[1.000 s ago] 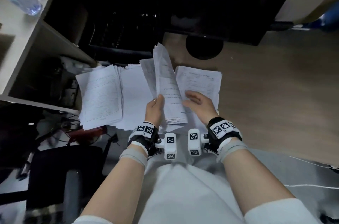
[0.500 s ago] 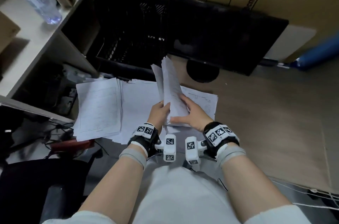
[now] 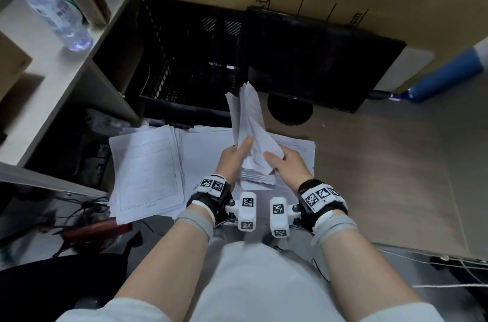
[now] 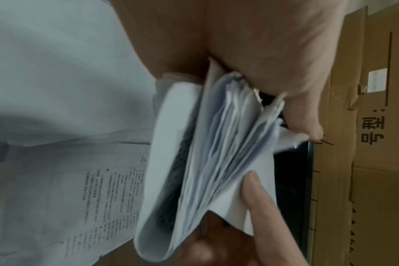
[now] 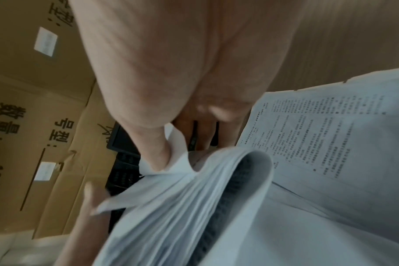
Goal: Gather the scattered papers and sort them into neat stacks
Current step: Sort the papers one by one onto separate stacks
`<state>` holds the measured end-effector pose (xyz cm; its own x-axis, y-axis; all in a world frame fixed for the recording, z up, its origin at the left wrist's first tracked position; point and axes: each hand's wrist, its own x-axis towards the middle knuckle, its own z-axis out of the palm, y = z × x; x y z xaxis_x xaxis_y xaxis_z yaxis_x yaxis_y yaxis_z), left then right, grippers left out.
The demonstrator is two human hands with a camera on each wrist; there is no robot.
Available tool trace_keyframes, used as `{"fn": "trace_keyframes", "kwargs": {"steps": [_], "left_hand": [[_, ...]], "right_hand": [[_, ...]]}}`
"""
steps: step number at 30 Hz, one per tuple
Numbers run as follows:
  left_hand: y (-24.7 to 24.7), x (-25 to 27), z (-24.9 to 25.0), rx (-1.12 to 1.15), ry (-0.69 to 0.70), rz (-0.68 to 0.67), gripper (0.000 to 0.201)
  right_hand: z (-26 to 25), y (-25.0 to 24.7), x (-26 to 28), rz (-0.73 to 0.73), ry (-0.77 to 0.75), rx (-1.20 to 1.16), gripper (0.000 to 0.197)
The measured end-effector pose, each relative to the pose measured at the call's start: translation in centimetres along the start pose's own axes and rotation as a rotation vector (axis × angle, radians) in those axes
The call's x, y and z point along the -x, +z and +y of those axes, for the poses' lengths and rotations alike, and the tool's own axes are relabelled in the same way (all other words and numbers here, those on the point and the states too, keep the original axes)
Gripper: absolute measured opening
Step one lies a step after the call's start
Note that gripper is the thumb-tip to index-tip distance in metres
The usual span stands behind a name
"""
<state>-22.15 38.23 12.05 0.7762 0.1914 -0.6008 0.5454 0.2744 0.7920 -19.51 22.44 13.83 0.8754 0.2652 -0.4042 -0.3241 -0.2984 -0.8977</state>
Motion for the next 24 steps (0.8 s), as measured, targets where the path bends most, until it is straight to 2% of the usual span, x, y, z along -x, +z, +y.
{"fn": "trace_keyframes", "kwargs": {"steps": [3,5,8,11,14,16,18,22,24], "left_hand": [[-0.3,0.3,-0.3,-0.048,-0.002,-0.013,0.021],[-0.7,0.3,-0.6,-0.067,-0.024,0.001,0.006],[-0.9,0.1,-0.7,-0.077,-0.049,0.039,0.008],[-1.1,-0.3,-1.0,-0.085,0.006,0.109,0.009],[-1.8,-1.3,-1.9,-0.084,0.045,0.188,0.012],[-2.0,-1.8,-2.4,-0.072,0.057,0.233,0.02],[-1.8,-2.1,-2.8,-0.074,0.056,0.257,0.027],[-2.1,-2.2,-3.7,-0.082,0.034,0.28,0.033],[-2.4,-2.1,-3.8,-0.127,0.026,0.281,0.025]], "right_hand": [[0.4,0.5,0.1,0.094,0.011,-0.002,0.02],[1.2,0.4,0.0,0.216,0.047,-0.02,0.02],[3.0,-0.7,-0.3,0.503,0.188,-0.013,0.024],[4.1,-2.8,0.5,0.78,0.314,0.026,0.039],[3.9,-5.0,1.9,1.005,0.366,0.075,0.045],[4.0,-5.7,2.4,1.043,0.316,0.144,0.042],[4.6,-5.7,2.5,1.017,0.223,0.228,0.034],[7.6,-2.7,1.7,0.839,-0.049,0.418,0.027],[10.1,-0.5,1.0,0.72,-0.086,0.478,0.033]]}}
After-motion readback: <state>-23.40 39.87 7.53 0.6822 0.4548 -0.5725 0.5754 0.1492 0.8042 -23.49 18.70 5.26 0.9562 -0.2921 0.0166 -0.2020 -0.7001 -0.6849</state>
